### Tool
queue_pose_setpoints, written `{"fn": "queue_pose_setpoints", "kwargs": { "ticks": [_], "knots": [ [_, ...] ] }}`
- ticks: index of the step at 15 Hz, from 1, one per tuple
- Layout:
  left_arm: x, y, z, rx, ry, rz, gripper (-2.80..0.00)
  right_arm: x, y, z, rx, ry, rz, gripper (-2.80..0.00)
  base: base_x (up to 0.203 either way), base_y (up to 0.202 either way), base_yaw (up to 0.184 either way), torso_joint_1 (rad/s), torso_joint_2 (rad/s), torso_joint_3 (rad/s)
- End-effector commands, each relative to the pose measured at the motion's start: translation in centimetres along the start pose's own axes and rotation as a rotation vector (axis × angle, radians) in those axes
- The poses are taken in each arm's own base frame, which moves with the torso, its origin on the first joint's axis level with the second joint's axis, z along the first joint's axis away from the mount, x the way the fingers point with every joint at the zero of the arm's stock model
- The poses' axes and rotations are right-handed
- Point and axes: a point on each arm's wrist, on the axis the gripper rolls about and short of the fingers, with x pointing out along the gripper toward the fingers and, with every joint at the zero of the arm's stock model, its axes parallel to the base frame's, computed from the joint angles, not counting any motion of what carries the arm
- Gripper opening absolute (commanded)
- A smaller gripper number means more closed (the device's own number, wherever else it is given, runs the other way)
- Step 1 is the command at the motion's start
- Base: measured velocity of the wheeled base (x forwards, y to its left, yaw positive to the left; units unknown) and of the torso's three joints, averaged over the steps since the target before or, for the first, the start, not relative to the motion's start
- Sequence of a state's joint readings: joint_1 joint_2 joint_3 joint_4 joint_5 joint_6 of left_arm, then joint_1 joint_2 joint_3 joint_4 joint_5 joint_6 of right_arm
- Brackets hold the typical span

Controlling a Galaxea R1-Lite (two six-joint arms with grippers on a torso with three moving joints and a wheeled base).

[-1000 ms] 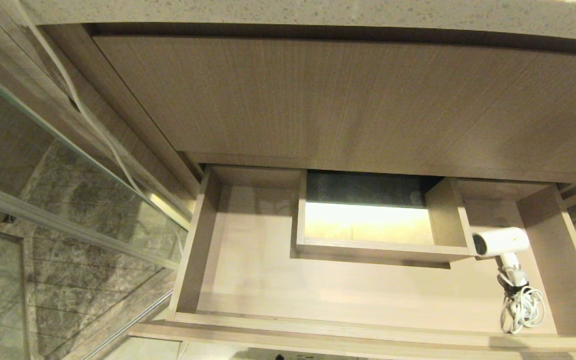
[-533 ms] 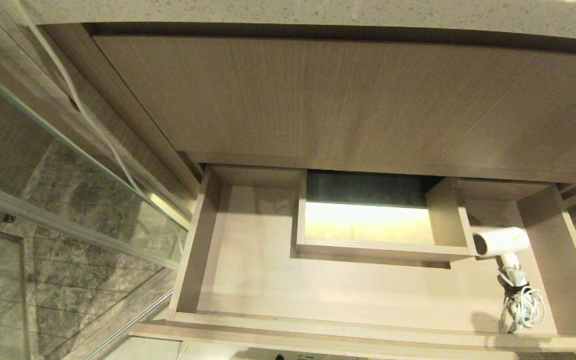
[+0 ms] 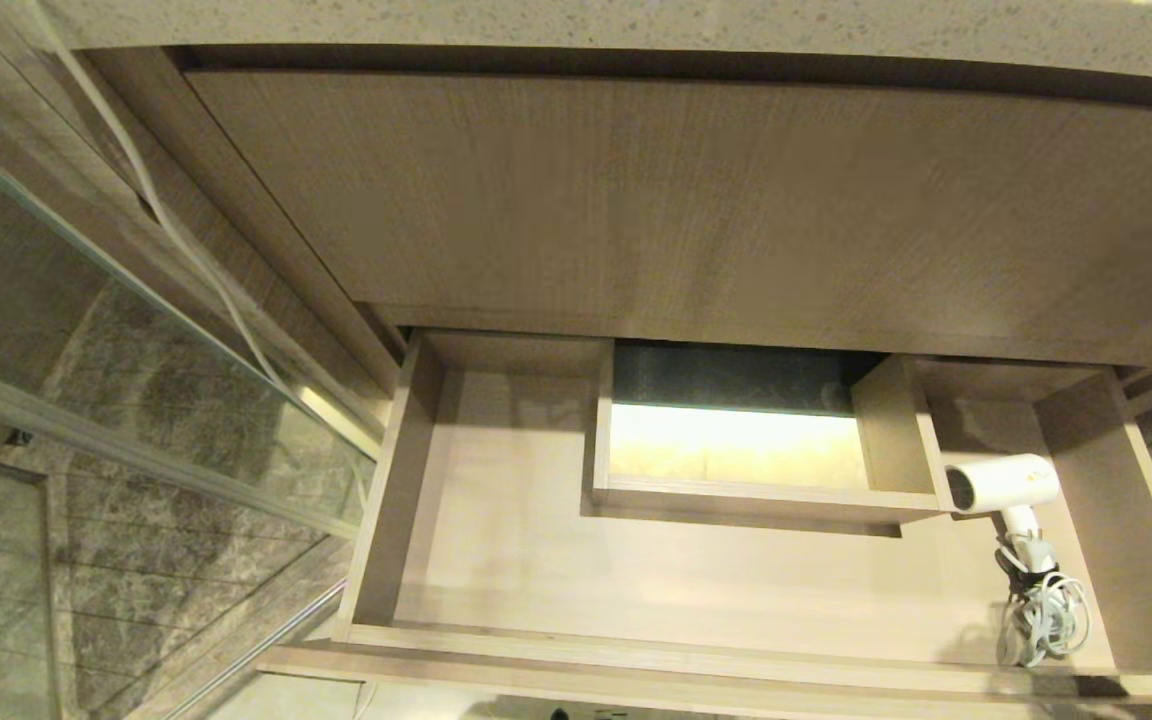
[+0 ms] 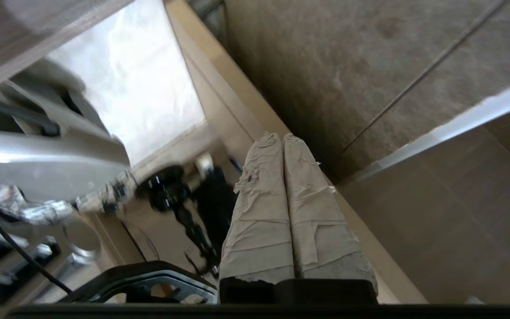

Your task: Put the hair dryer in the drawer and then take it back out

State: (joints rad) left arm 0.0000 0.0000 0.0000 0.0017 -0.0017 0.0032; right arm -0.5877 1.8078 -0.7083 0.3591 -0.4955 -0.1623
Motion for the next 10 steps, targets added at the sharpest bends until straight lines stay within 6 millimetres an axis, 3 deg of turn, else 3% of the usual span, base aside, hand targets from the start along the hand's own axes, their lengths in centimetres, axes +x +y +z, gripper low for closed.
{"fn": "queue_pose_setpoints", "kwargs": {
  "ticks": [1, 10],
  "knots": [
    [0.0, 0.0, 0.0, 0.0, 0.0, 0.0, 0.0, 1.5, 0.6, 0.5, -0.036, 0.061, 0.008, -2.8, 0.0, 0.0, 0.0, 0.0, 0.0, 0.0],
    [0.0, 0.0, 0.0, 0.0, 0.0, 0.0, 0.0, 4.4, 2.0, 3.2, -0.127, 0.119, 0.062, -2.8, 0.0, 0.0, 0.0, 0.0, 0.0, 0.0]
  ]
}}
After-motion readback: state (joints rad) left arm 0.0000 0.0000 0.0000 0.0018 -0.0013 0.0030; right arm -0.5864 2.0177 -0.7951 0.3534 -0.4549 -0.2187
